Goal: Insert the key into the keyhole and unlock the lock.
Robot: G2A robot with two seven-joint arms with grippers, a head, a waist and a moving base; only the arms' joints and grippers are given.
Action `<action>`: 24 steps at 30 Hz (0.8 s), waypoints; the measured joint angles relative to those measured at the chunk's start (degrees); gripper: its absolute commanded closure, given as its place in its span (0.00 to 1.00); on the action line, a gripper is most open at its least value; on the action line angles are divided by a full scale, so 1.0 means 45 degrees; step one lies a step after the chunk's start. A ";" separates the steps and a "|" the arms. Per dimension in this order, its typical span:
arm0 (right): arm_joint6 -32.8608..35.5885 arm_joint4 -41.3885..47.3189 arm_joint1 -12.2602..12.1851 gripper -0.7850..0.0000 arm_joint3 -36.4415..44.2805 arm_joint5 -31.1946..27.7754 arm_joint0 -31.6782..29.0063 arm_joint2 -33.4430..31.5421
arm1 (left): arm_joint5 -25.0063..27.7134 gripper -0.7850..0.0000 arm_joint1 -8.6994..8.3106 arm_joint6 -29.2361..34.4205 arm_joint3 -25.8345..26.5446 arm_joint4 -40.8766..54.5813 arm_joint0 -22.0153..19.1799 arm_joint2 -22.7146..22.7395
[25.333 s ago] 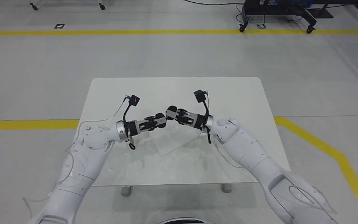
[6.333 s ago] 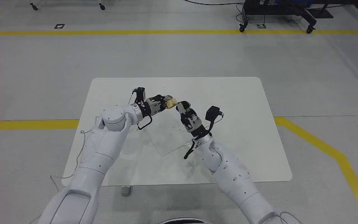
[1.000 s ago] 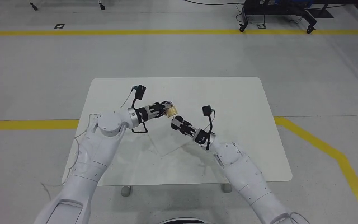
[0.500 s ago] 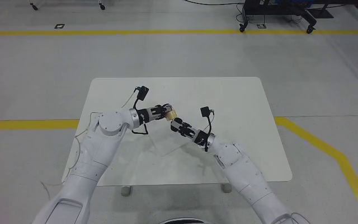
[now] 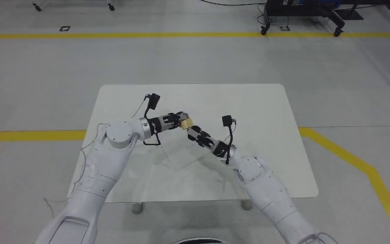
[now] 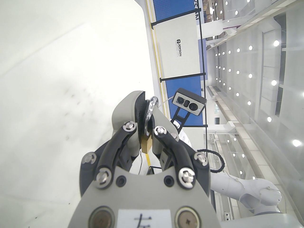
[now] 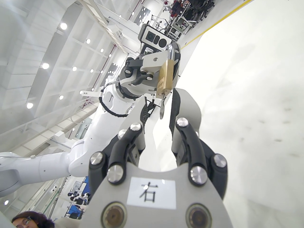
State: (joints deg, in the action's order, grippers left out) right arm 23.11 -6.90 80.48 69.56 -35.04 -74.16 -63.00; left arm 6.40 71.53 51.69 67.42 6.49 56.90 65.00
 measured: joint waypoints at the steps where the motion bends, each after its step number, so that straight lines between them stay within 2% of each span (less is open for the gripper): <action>1: -0.0001 0.0027 -0.0007 0.75 0.0001 -0.0021 -0.0004 -0.0004 | -0.0014 1.00 0.0001 -0.0020 -0.0014 0.0028 -0.0008 -0.0005; 7: -0.0024 0.0225 -0.0039 0.79 -0.0082 0.0028 0.0022 -0.0018 | -0.0021 1.00 -0.0009 -0.0133 -0.0075 0.0177 -0.0037 -0.0002; 10: -0.0033 0.0344 -0.0042 1.00 -0.0147 0.0066 0.0058 0.0017 | -0.0022 1.00 -0.0011 -0.0204 -0.0088 0.0266 -0.0029 -0.0002; 16: 0.0019 0.0826 -0.0020 1.00 -0.0328 0.0137 0.0191 0.0133 | -0.0080 1.00 -0.0004 -0.0326 -0.0127 0.0489 0.0000 -0.0040; 24: -0.0444 0.1210 0.0067 1.00 -0.0593 0.0110 0.0385 0.0351 | -0.0765 1.00 0.0077 -0.0756 -0.0025 0.0878 0.0054 -0.0274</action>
State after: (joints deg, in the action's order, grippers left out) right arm 21.12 -1.46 80.78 66.89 -34.54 -72.42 -61.42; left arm 2.96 71.88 48.29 67.31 10.44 57.14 63.77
